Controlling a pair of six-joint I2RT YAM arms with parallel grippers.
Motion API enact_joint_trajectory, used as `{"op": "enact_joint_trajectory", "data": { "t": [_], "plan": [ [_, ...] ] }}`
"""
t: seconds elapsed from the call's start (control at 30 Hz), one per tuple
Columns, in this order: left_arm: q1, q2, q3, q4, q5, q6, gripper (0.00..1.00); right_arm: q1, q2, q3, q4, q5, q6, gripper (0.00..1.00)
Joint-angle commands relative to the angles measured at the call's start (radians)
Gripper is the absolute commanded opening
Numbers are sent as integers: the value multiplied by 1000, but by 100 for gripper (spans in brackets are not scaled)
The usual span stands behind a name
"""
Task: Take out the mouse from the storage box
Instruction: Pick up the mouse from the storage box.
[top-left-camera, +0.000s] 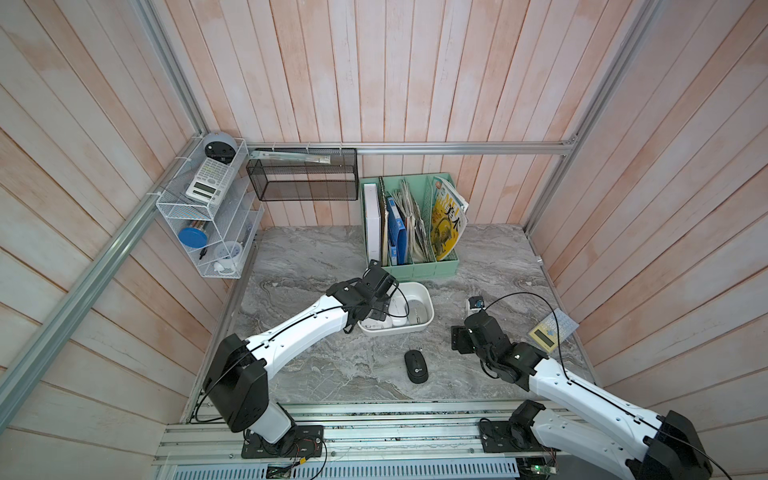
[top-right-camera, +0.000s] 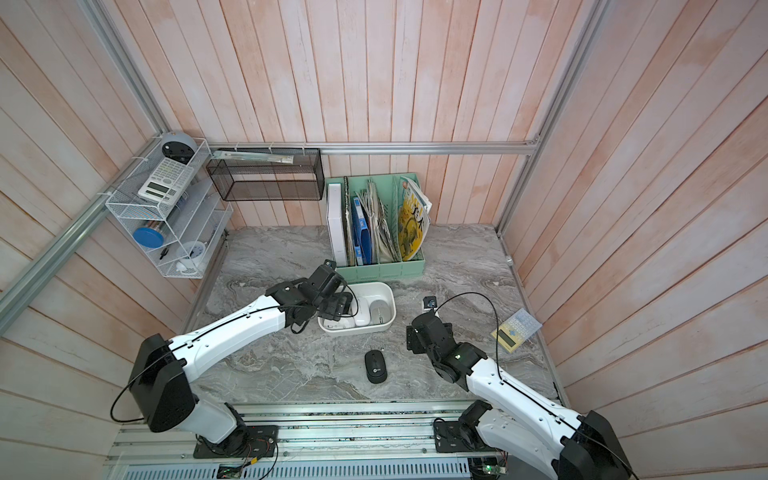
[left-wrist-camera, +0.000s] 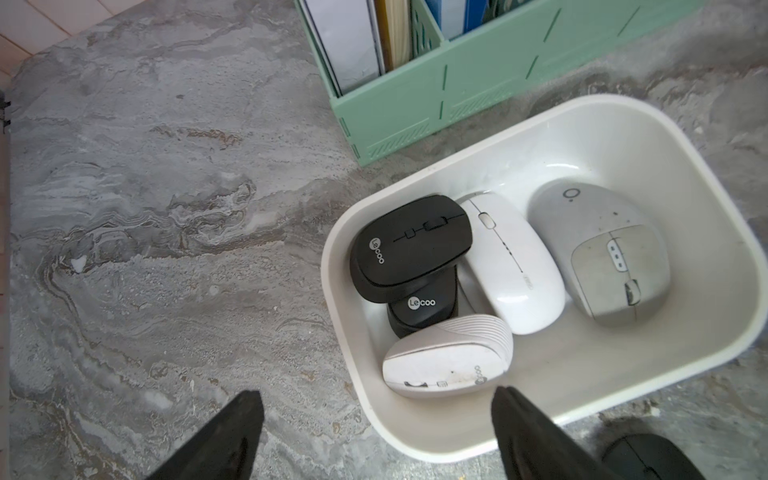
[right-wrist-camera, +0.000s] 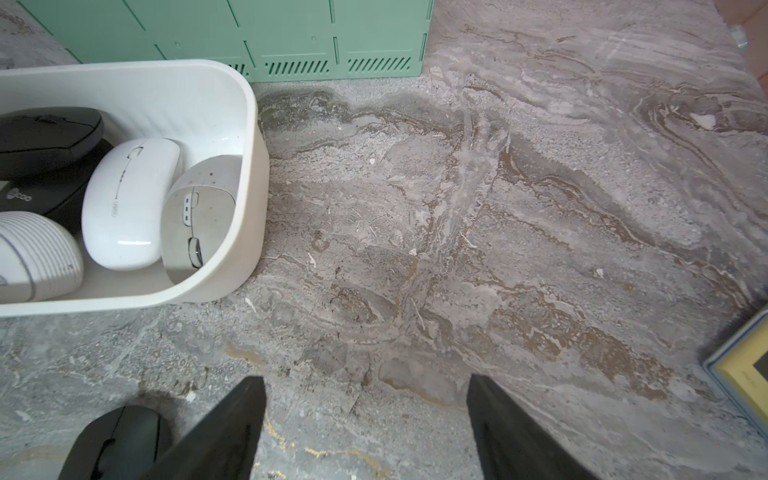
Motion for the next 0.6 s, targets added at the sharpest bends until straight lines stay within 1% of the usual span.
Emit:
{"op": "enact_joint_trajectory", "data": {
  "t": [0.0, 0.2, 0.5, 0.57],
  "plan": [
    [-18, 104, 75, -76, 10, 92, 91, -5, -2, -17, 64, -17, 2, 83],
    [-33, 270, 209, -128, -61, 134, 89, -5, -14, -35, 87, -18, 0, 83],
    [-33, 383, 297, -131, -140, 140, 89, -7, -8, -35, 91, -19, 0, 83],
    [-33, 407, 311, -134, -143, 168, 90, -8, -10, -36, 90, -20, 2, 83]
  ]
}}
